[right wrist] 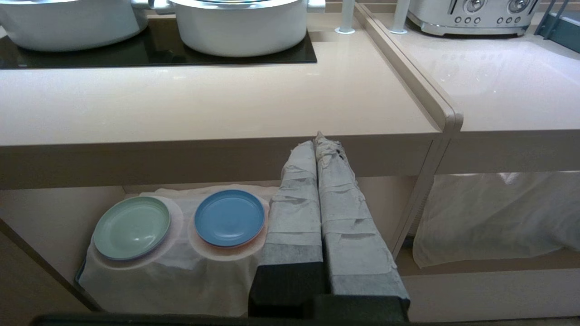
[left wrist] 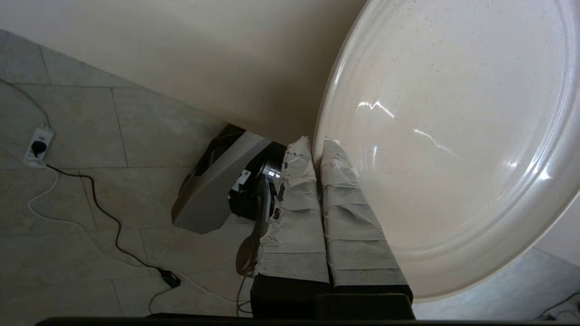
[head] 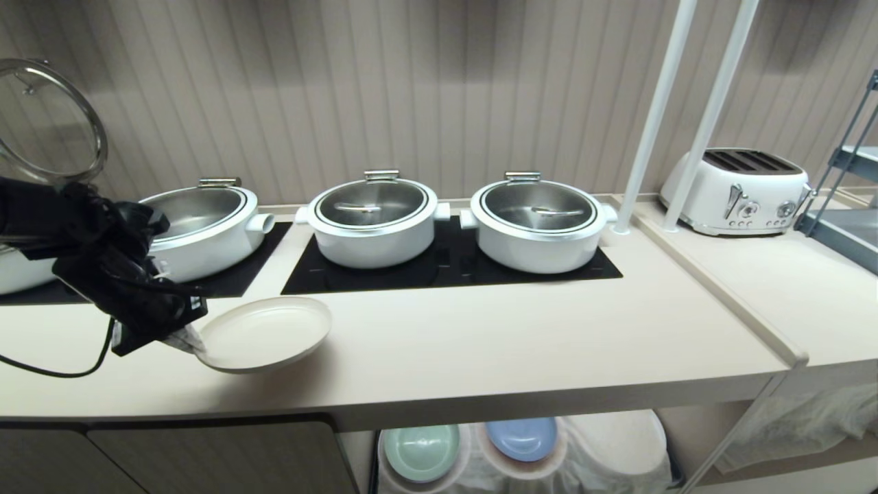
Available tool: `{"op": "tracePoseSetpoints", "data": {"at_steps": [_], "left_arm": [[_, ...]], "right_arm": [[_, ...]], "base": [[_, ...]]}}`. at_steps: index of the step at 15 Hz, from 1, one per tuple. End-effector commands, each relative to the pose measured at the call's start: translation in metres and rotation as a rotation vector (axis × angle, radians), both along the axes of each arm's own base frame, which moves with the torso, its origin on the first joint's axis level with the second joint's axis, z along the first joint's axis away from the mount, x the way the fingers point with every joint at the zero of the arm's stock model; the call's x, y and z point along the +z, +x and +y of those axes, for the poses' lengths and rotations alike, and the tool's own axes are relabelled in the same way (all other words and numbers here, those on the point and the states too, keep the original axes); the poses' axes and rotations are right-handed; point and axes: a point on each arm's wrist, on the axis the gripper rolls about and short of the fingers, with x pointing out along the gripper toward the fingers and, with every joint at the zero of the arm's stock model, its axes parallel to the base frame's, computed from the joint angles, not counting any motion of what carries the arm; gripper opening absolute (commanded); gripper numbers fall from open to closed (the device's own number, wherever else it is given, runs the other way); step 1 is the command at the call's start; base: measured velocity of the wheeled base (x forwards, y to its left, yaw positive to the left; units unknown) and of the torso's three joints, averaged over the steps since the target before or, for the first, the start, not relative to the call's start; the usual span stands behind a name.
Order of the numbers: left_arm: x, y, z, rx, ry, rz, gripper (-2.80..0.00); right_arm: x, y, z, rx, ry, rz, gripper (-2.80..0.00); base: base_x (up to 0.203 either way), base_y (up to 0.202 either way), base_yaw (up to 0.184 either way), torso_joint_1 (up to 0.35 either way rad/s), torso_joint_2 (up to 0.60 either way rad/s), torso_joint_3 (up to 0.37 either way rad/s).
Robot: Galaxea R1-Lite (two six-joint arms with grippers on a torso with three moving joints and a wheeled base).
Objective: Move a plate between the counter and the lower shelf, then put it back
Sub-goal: Pick up the plate, then put the plate in the cupboard
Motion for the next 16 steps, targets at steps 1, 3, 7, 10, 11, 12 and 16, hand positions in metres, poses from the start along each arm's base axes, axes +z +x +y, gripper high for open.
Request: {"op": "tracePoseSetpoints", "data": {"at_steps": [1, 3, 7, 10, 11, 12, 16], "left_arm": [[0.012, -0.013, 0.001, 0.012, 0.0, -0.017, -2.8], [0.017, -0.023, 0.0, 0.015, -0.011, -0.019, -2.8], [0.022, -0.044, -0.006, 0.004, -0.047, -0.026, -2.8], [0.026, -0.063, -0.012, -0.003, -0.069, -0.044, -2.8], [0.028, -0.071, -0.014, -0.003, -0.07, -0.044, -2.8], [0.03, -0.08, -0.016, -0.003, -0.071, -0.044, -2.8], [0.036, -0.118, -0.027, -0.016, -0.093, -0.051, -2.8]], "right_arm": [[0.0, 0.0, 0.0, 0.0, 0.0, 0.0, -2.8], [0.0, 0.0, 0.0, 0.0, 0.0, 0.001, -2.8], [0.0, 0.0, 0.0, 0.0, 0.0, 0.0, -2.8], [0.0, 0.0, 0.0, 0.0, 0.0, 0.0, -2.8], [0.0, 0.0, 0.0, 0.0, 0.0, 0.001, -2.8], [0.0, 0.0, 0.0, 0.0, 0.0, 0.0, -2.8], [0.0, 0.0, 0.0, 0.0, 0.0, 0.0, -2.8]], "base": [[0.0, 0.0, 0.0, 0.0, 0.0, 0.0], [0.0, 0.0, 0.0, 0.0, 0.0, 0.0], [0.0, 0.0, 0.0, 0.0, 0.0, 0.0], [0.0, 0.0, 0.0, 0.0, 0.0, 0.0], [0.0, 0.0, 0.0, 0.0, 0.0, 0.0], [0.0, 0.0, 0.0, 0.0, 0.0, 0.0], [0.0, 0.0, 0.0, 0.0, 0.0, 0.0]]}}
